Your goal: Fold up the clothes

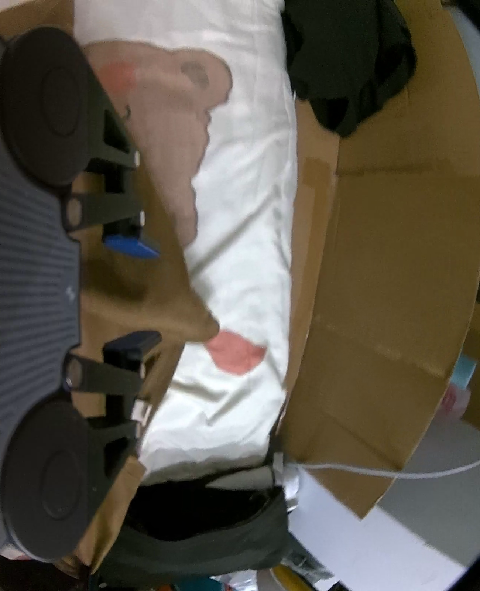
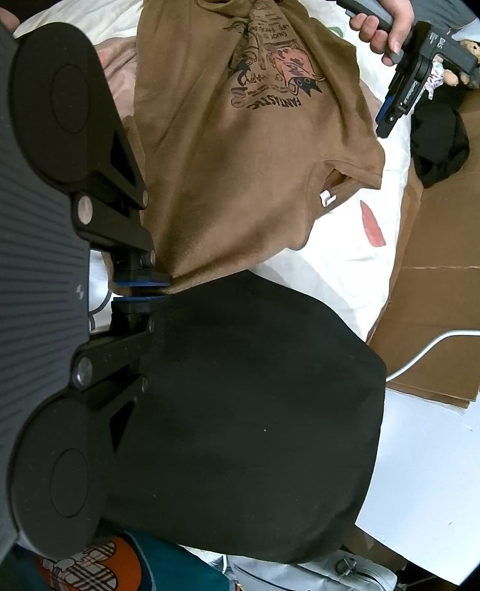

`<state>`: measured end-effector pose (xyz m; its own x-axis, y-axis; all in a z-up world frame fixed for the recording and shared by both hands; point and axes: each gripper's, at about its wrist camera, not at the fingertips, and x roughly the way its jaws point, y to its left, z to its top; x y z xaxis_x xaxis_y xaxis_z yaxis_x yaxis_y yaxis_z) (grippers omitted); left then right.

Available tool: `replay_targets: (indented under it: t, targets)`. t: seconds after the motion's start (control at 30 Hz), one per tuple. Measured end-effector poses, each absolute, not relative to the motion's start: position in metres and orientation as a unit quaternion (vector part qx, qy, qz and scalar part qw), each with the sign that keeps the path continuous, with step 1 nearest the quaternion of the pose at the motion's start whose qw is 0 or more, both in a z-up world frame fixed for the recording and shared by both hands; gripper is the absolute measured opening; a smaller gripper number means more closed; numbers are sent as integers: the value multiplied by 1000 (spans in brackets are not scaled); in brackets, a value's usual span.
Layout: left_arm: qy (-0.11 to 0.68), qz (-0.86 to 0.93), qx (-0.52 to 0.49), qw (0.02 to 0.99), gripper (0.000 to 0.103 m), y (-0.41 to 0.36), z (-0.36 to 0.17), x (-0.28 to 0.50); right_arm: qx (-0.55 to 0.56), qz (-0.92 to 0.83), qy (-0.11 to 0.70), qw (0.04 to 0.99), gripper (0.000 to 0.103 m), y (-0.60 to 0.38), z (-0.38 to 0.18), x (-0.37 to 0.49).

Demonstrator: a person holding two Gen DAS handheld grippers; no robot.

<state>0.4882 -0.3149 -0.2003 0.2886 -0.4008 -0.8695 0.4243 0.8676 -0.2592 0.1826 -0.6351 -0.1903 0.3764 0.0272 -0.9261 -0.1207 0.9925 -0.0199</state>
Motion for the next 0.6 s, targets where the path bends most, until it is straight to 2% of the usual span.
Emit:
replay_targets:
  t: [0.3,0.6]
  targets:
    - [552,-227,42,801,60,-228,-160,507,-59,49,569,819,5,-624,-193,187]
    - [574,-190,44,796,60,-171,-188,490,-66,48,579,811,5,-623,-195,188]
